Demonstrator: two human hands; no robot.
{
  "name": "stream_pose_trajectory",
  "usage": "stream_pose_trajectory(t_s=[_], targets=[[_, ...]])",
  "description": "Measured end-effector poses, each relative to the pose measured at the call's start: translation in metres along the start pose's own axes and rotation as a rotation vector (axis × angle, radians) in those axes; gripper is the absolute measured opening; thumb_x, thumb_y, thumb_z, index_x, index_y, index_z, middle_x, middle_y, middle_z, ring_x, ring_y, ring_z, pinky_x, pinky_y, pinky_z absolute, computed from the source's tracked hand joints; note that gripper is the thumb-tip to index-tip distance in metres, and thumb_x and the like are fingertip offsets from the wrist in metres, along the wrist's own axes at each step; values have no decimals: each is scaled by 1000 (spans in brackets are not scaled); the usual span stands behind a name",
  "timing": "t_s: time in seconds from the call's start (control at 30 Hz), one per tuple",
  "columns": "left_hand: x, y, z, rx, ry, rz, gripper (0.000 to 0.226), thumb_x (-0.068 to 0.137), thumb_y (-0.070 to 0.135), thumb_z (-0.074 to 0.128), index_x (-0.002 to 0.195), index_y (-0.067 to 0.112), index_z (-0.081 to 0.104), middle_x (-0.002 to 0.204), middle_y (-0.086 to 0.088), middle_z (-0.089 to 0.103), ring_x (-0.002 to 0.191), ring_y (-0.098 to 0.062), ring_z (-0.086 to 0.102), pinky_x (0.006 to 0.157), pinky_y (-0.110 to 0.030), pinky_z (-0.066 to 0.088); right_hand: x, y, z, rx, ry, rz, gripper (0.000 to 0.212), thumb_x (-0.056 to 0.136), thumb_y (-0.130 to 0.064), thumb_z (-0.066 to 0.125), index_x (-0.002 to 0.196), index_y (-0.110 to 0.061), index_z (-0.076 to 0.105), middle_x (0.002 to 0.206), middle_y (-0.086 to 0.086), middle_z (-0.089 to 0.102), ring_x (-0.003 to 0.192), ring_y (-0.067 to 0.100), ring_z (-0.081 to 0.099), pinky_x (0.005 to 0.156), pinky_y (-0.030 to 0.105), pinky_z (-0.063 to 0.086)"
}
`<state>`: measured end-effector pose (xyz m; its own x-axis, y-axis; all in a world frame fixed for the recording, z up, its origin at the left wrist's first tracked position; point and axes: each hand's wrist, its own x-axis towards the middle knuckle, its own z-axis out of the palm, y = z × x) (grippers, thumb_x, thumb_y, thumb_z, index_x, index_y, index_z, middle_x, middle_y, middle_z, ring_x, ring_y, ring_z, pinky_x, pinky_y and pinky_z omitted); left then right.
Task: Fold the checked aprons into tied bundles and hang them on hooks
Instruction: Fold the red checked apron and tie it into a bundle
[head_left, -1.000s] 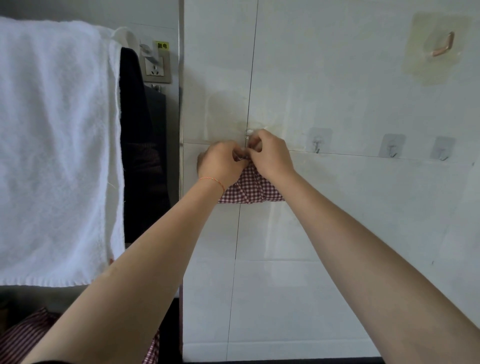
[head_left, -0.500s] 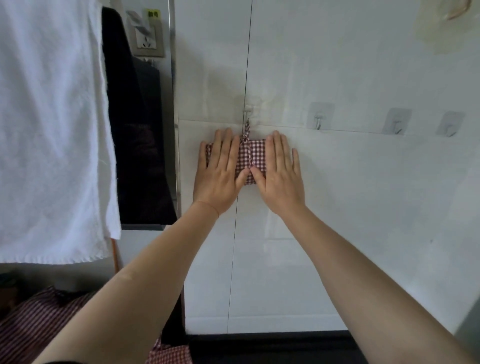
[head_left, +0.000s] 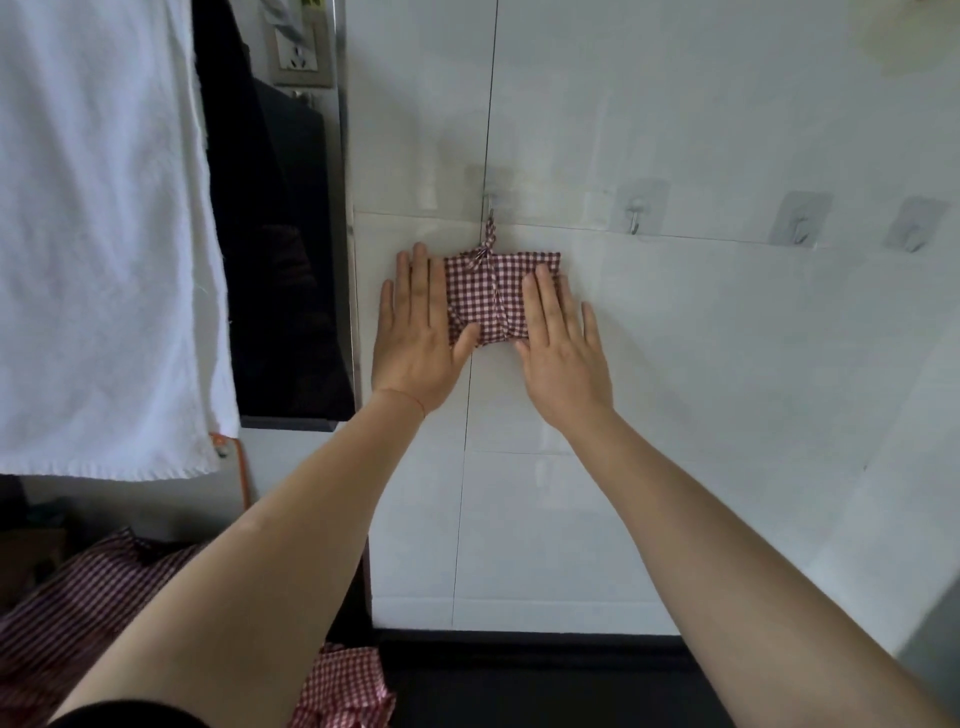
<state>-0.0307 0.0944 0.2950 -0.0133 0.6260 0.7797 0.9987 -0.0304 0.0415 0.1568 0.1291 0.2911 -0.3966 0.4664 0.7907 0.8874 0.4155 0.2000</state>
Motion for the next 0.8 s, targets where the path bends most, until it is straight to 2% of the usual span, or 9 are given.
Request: stream_pose_trajectory(t_s=[0.13, 0.23, 0.27, 0.33, 0.4, 0.47, 0.57, 0.67, 0.8], targets=[[-20, 10, -8, -195, 168, -168, 87, 100, 54, 39, 157, -1, 2, 165, -20, -1, 153, -30, -3, 124, -38, -4, -18, -2, -7, 229, 166, 71, 62, 94, -17, 48, 151, 2, 32, 157, 20, 32, 145, 34, 31, 113, 46, 33], [-67, 32, 12, -206, 178, -460, 64, 95, 35, 49, 147, 3, 33, 146, -20, 43, 135, -34, 40, 114, -43, 27, -60, -7, 12, 400, 247, 249, 34, 81, -3, 52, 114, 2, 56, 112, 18, 59, 93, 35, 58, 74, 42, 45], [-81, 38, 22, -186, 15, -512, 47, 94, 29, 48, 135, 6, 47, 128, -16, 57, 116, -34, 54, 101, -43, 39, -76, -9, 20, 489, 132, 312, 24, 82, -2, 51, 105, -1, 57, 101, 15, 60, 78, 33, 55, 63, 36, 40], [-107, 45, 48, -150, -541, -535, 23, 95, 26, 44, 102, 10, 58, 97, -9, 65, 84, -28, 61, 77, -35, 45, -108, -12, 39, 605, -200, 429, 7, 92, -6, 47, 96, -6, 52, 88, 7, 57, 66, 27, 46, 53, 32, 27], [-139, 46, 74, -139, -1083, -435, 30, 96, 32, 42, 79, 12, 55, 84, -5, 66, 72, -22, 65, 71, -32, 47, -139, -13, 63, 630, -566, 434, 12, 98, -13, 41, 90, -9, 49, 78, 3, 54, 67, 24, 47, 52, 31, 30], [-174, 43, 95, -99, -1323, -376, 34, 96, 36, 45, 75, 12, 57, 90, -8, 70, 73, -19, 66, 77, -33, 51, -170, -19, 86, 694, -922, 396, 21, 97, -16, 39, 89, -4, 55, 84, 10, 61, 72, 24, 54, 61, 33, 42], [-237, 28, 116, -98, -1222, -465, 28, 94, 31, 49, 96, 10, 67, 107, -8, 68, 95, -27, 63, 87, -38, 52, -223, -39, 109, 787, -1261, 415, 25, 94, -11, 41, 91, 4, 61, 93, 20, 68, 69, 25, 60, 69, 37, 52], [-299, -4, 122, -6, -1051, -631, 29, 91, 25, 51, 113, 13, 64, 120, -10, 61, 109, -31, 57, 90, -41, 49, -264, -69, 124, 782, -1409, 422, 31, 96, -9, 41, 106, 9, 64, 94, 22, 70, 69, 24, 64, 72, 38, 55], [-357, -48, 120, 265, -1024, -758, 73, 90, 19, 52, 153, 18, 18, 161, -20, 12, 147, -46, 9, 117, -58, 19, -297, -119, 142, 776, -1491, 419, 29, 97, -12, 44, 105, 2, 67, 96, 16, 72, 80, 27, 72, 75, 39, 57]])
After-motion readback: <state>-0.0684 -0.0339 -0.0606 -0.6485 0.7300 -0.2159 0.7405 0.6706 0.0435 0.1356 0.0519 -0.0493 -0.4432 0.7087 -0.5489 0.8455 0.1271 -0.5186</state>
